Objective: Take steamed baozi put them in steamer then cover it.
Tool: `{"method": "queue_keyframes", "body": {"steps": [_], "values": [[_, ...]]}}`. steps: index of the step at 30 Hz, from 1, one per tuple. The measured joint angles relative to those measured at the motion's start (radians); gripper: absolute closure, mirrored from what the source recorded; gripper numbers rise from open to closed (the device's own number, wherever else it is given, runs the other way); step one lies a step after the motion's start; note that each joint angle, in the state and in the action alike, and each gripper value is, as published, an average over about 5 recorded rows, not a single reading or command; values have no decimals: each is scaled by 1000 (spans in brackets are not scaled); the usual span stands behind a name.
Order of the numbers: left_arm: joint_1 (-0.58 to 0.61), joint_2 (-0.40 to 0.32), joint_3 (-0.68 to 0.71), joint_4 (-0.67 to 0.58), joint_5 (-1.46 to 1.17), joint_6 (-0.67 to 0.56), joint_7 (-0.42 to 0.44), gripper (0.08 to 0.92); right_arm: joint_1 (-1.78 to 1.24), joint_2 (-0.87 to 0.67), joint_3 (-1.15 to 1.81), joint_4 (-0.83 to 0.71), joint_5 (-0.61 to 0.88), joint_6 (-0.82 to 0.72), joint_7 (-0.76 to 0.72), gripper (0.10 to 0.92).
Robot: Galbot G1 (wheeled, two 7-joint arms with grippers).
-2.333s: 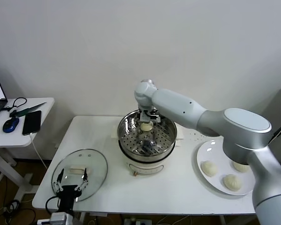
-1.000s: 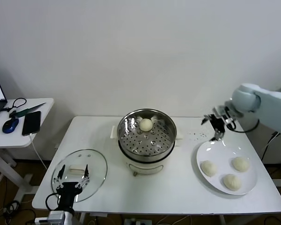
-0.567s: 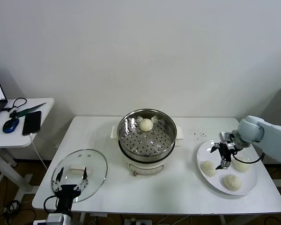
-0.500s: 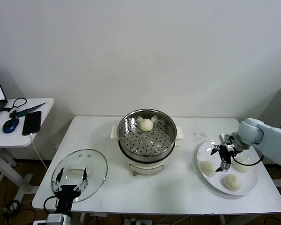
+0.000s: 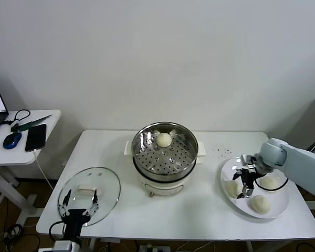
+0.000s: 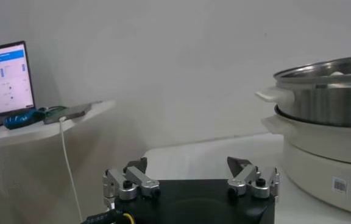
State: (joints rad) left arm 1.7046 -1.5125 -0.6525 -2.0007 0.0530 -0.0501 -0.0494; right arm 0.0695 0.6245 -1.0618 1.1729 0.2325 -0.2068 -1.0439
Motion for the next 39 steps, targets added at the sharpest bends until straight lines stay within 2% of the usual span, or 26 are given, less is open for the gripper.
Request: {"method": "queue_keyframes", "body": {"steps": [5, 11, 17, 24, 32, 39], "values": [[0, -2, 1, 1, 5, 0, -1, 177, 1, 6, 0, -17, 0, 4, -9, 308], [1, -4, 2, 1, 6, 0, -1, 177, 13, 3, -6, -21, 6, 9, -16, 356], [8, -4, 0, -3, 6, 0, -2, 177, 89, -3, -63, -14, 46, 21, -26, 371], [16, 2, 7, -15, 10, 0, -2, 177, 342, 31, -252, -22, 151, 47, -46, 372], [16, 0, 30, -20, 17, -2, 0, 177, 627, 140, -436, -19, 300, 43, -56, 372], [11, 0, 45, -26, 17, -6, 0, 177, 741, 264, -501, -17, 445, 3, -31, 372]]}}
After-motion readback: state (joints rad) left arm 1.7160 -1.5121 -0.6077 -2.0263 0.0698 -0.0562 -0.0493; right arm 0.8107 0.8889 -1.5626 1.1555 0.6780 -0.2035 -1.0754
